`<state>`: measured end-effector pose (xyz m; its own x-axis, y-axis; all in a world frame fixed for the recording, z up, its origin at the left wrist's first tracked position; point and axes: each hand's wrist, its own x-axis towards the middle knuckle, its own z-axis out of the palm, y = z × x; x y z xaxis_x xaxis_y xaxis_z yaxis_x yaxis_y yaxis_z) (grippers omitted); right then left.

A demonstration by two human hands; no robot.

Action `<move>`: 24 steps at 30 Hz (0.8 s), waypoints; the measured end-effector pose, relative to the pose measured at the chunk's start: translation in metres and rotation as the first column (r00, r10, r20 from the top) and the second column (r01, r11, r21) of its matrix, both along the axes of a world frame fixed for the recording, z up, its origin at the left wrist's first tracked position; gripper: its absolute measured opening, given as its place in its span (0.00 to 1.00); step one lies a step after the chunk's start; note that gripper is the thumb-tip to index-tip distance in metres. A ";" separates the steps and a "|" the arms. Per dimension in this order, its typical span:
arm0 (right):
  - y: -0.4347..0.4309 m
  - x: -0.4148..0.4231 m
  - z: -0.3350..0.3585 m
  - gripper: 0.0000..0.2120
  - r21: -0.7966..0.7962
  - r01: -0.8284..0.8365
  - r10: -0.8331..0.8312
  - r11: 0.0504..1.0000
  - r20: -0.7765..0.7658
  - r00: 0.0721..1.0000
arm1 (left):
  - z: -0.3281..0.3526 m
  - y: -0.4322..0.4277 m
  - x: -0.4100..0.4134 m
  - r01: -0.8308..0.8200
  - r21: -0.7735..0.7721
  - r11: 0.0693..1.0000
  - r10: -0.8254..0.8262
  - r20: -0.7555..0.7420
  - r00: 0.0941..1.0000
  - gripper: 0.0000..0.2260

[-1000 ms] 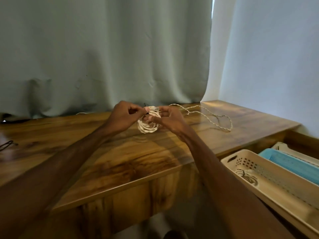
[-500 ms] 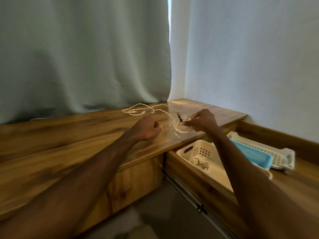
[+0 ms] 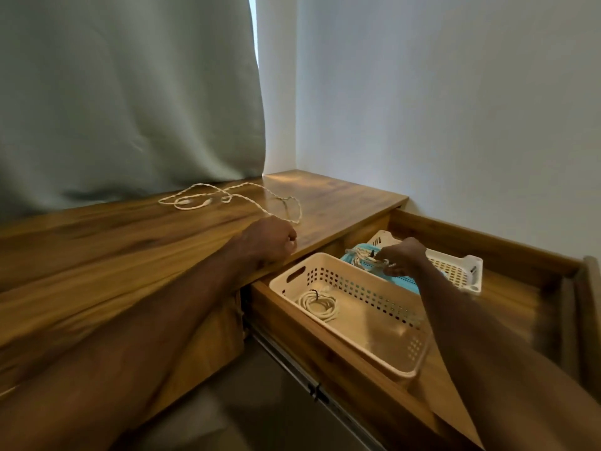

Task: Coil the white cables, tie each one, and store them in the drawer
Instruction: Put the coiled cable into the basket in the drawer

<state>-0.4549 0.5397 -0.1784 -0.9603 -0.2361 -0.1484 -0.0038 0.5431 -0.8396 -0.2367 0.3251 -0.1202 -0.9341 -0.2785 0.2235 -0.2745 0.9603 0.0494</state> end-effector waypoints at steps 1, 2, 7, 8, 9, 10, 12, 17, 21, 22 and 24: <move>-0.002 -0.006 -0.006 0.24 0.019 -0.006 0.006 1.000 0.009 1.000 | 0.001 -0.005 -0.001 0.014 -0.016 1.000 -0.015 -0.003 1.000 0.15; -0.004 -0.009 -0.010 0.24 0.033 -0.009 0.008 0.999 0.018 1.000 | 0.001 -0.010 -0.002 0.030 -0.026 0.999 -0.030 -0.005 1.000 0.15; -0.009 0.001 -0.009 0.20 0.083 -0.005 0.001 0.997 0.052 0.999 | -0.004 -0.026 -0.004 0.081 -0.018 0.997 -0.082 -0.040 0.996 0.15; -0.007 0.001 -0.009 0.20 0.099 -0.005 0.000 0.995 0.049 0.999 | -0.004 -0.027 -0.004 0.089 -0.017 0.996 -0.090 -0.046 0.995 0.15; -0.005 0.002 -0.010 0.20 0.116 -0.005 0.000 0.993 0.044 0.999 | -0.004 -0.028 -0.004 0.100 -0.018 0.995 -0.100 -0.054 0.993 0.15; -0.002 0.001 -0.011 0.20 0.138 -0.006 0.000 0.990 0.042 0.999 | -0.004 -0.029 -0.004 0.107 -0.018 0.994 -0.108 -0.061 0.992 0.16; 0.004 0.000 -0.014 0.19 0.190 -0.011 0.003 0.982 0.044 0.999 | -0.005 -0.029 -0.003 0.111 -0.010 0.994 -0.112 -0.071 0.991 0.16; 0.008 0.005 -0.010 0.18 0.227 -0.021 0.028 0.974 -0.027 0.999 | -0.008 -0.030 -0.003 0.132 -0.015 0.991 -0.133 -0.091 0.987 0.16; -0.002 0.015 0.003 0.15 0.249 0.044 0.014 0.967 -0.225 0.974 | -0.008 -0.036 -0.002 0.141 0.037 0.989 -0.138 -0.084 0.987 0.15; -0.005 0.017 0.008 0.13 0.246 0.065 0.010 0.967 -0.291 0.957 | -0.007 -0.039 -0.002 0.137 0.059 0.989 -0.132 -0.082 0.988 0.15; -0.015 0.024 0.022 0.09 0.188 0.045 0.028 0.981 -0.369 0.929 | -0.005 -0.045 0.000 0.127 0.085 0.988 -0.120 -0.083 0.989 0.14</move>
<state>-0.4313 0.5245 -0.1567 -0.9571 -0.2305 0.1754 -0.2880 0.6930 -0.6609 -0.2365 0.2798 -0.1256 -0.9434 -0.1847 0.2754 -0.1464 0.9772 0.1538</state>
